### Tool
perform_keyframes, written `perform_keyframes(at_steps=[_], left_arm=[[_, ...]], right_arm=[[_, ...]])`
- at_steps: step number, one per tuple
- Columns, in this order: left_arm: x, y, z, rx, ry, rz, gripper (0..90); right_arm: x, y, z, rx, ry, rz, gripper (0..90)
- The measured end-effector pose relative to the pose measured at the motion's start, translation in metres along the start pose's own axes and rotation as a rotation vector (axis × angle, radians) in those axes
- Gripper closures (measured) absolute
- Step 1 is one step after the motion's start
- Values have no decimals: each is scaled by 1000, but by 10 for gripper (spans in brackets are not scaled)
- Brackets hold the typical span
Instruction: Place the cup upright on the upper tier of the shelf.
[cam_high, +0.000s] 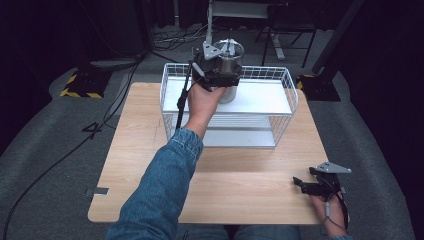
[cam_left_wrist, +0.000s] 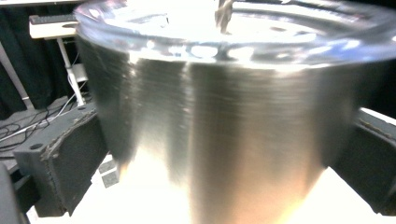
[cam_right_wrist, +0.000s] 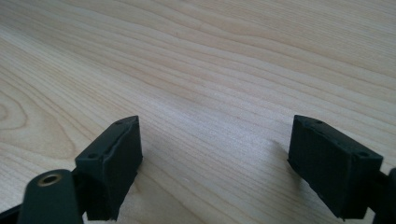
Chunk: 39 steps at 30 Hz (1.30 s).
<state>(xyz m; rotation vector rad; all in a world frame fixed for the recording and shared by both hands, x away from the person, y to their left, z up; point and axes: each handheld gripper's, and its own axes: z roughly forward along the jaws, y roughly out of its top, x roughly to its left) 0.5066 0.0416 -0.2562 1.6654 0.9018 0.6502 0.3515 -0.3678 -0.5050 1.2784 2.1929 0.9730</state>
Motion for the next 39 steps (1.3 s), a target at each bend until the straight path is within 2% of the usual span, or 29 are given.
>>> perform_keyframes(at_steps=[4,14,20,25,29,34,38,39], left_arm=[[1,1,-15,-19,-7,0,0],[1,0,-56,-31,-35,13,0],[-4,-3,-83,-33,-60,47,0],[-11,-9,-110,-32,-83,83,0],[-14,-16,-128,-38,-106,85,0],[-15,-27,-150,-28,-131,109,0],[-13,-42,-170,-25,-155,112,0],[-13,-42,-170,-25,-155,112,0]], right_arm=[[0,0,0,5,1,6,174],[1,1,1,9,6,2,158],[1,3,3,11,11,0,155],[1,5,5,13,17,-5,155],[1,6,7,13,23,-9,155],[1,6,7,13,24,-9,155],[1,6,7,13,24,-9,155],[1,6,7,13,24,-9,155]])
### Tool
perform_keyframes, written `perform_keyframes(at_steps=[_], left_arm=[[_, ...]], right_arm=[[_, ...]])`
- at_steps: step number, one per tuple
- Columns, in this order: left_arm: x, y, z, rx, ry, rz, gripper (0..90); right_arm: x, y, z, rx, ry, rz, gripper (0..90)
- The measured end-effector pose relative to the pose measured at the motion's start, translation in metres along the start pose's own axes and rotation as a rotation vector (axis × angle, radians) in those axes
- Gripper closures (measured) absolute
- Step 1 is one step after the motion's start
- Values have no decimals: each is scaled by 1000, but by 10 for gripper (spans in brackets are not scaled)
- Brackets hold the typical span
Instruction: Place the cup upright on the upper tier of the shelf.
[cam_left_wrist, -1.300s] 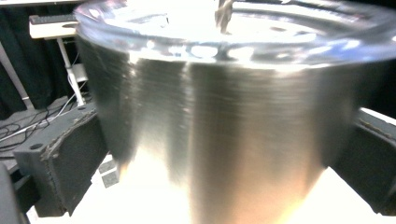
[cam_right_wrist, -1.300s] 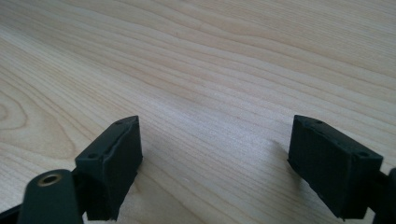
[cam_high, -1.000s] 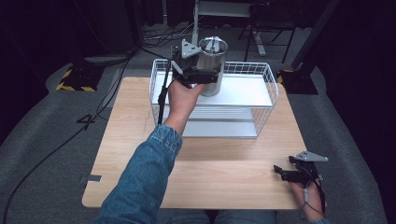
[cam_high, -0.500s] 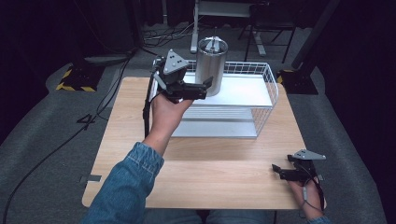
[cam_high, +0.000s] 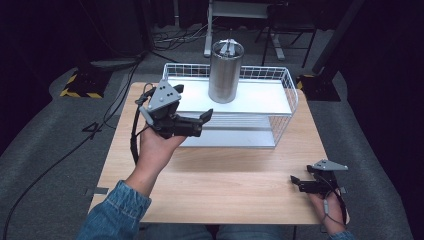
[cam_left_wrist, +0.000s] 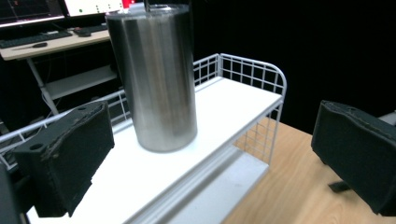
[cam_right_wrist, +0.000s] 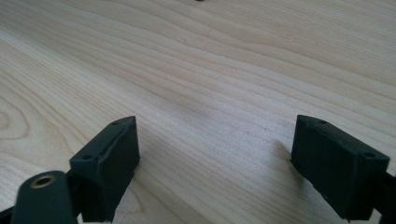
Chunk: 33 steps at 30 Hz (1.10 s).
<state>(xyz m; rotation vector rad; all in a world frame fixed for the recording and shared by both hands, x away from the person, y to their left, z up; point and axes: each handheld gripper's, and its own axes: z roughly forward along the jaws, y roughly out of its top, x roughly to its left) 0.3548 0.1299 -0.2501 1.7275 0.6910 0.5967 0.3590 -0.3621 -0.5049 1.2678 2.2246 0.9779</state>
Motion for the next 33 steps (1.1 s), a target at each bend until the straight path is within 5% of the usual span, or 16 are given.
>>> perform_keyframes(at_steps=[3,13,33], left_arm=[[0,-13,-12,-2,-56,-20,0],[-6,-53,-33,51,-103,12,0],[-12,-159,-38,252,-106,-25,0]], right_arm=[[0,0,0,0,0,0,155],[0,0,0,0,0,0,155],[0,0,0,0,0,0,155]])
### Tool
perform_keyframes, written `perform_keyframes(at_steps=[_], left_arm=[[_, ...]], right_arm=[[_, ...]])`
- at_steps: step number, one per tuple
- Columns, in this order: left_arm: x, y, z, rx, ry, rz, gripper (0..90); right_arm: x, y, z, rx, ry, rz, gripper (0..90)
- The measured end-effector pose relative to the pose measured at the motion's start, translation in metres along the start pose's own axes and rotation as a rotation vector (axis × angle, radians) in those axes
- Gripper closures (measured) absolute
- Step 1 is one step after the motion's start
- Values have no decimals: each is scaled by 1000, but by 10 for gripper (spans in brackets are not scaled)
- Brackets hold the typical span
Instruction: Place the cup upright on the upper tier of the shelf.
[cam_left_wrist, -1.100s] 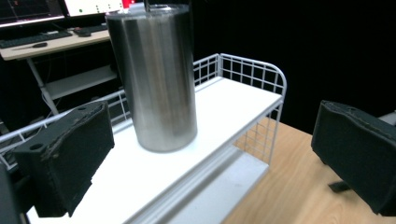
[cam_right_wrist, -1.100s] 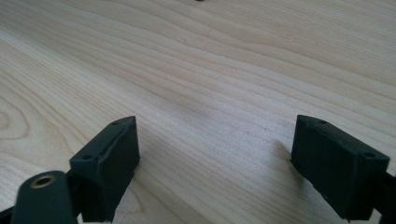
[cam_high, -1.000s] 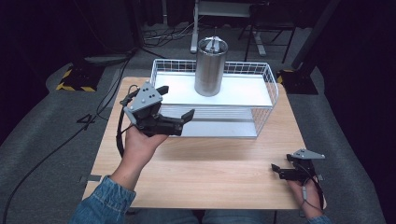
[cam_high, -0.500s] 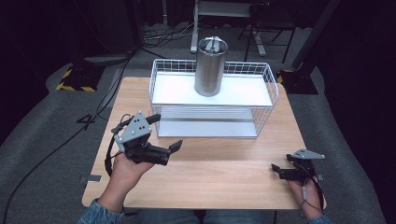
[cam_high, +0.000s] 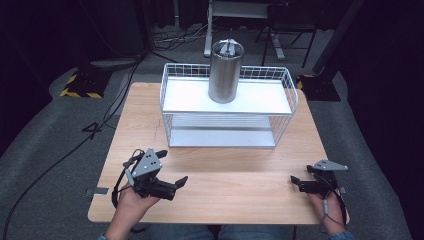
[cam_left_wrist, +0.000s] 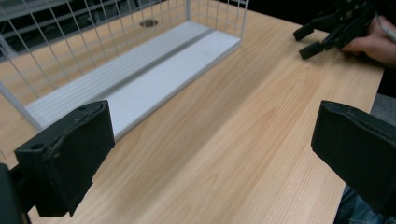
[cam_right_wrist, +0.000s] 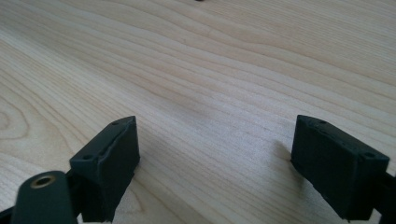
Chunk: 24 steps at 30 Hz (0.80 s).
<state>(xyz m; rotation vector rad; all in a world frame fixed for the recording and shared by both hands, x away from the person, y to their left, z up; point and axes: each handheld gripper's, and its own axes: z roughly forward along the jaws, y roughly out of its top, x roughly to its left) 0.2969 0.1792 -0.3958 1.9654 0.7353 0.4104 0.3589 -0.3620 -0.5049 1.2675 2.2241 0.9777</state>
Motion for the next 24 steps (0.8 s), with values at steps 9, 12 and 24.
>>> perform_keyframes(at_steps=[9,12,24], left_arm=[[7,-34,15,69,-4,-81,1],[10,-42,19,107,13,-75,2],[13,-72,38,242,34,-119,7]], right_arm=[[0,0,0,0,0,-1,155],[0,0,0,0,0,-1,155],[0,0,0,-1,0,-2,155]])
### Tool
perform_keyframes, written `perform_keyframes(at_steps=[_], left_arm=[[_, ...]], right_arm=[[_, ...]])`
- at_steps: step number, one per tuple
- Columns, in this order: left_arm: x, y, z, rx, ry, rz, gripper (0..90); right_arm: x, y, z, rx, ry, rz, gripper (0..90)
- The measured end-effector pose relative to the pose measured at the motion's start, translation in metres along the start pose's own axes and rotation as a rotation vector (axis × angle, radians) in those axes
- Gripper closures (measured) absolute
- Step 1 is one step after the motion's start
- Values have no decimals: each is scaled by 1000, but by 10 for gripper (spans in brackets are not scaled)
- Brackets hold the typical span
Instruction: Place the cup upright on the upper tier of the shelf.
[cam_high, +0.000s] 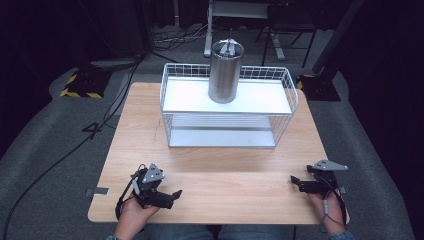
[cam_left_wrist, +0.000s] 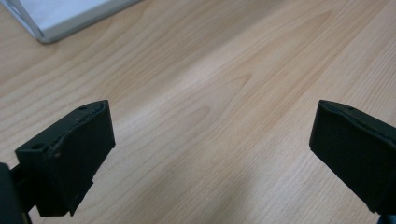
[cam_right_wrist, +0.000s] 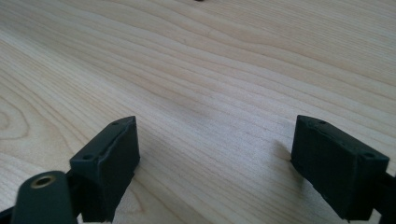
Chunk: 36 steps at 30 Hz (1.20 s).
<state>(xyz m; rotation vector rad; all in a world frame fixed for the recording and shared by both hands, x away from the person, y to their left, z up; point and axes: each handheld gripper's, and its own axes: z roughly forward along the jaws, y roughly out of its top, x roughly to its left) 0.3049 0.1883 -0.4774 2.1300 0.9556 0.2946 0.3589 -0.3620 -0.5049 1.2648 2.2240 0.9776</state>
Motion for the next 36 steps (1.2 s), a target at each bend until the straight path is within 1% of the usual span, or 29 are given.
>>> perform_keyframes(at_steps=[3,4,5,6,8,10,11,13,17,18,22,23,25,26,27,36], left_arm=[[-1,-2,5,41,15,24,8],[-1,-2,6,56,18,27,8],[-2,-3,7,58,22,23,8],[-2,-3,8,70,21,29,8],[-2,-4,10,76,20,24,8],[-1,-5,12,95,22,20,8],[-1,-5,12,95,22,20,9],[0,-6,14,112,28,7,9],[2,-7,18,161,33,-9,10],[2,-8,20,175,42,-15,10],[1,-10,23,168,73,26,0],[0,-12,23,155,81,31,0],[1,-17,24,97,73,35,0],[2,-18,24,92,70,33,0],[2,-18,23,93,70,29,2],[3,-18,22,97,70,33,2]], right_arm=[[0,0,0,0,0,0,155],[0,0,0,0,0,0,155],[0,0,0,0,0,0,155],[0,0,0,0,0,0,155],[0,0,0,0,0,0,155],[0,0,0,0,0,0,155],[0,0,0,0,0,0,155],[0,0,0,0,0,0,155],[0,0,0,0,0,0,156],[0,0,0,0,0,0,156],[0,0,0,0,0,-1,156],[0,0,0,-1,0,-1,156],[0,0,0,-1,0,-1,157],[0,0,0,-1,0,-3,157],[0,0,0,-1,1,-2,157],[1,0,0,-1,0,-5,159]])
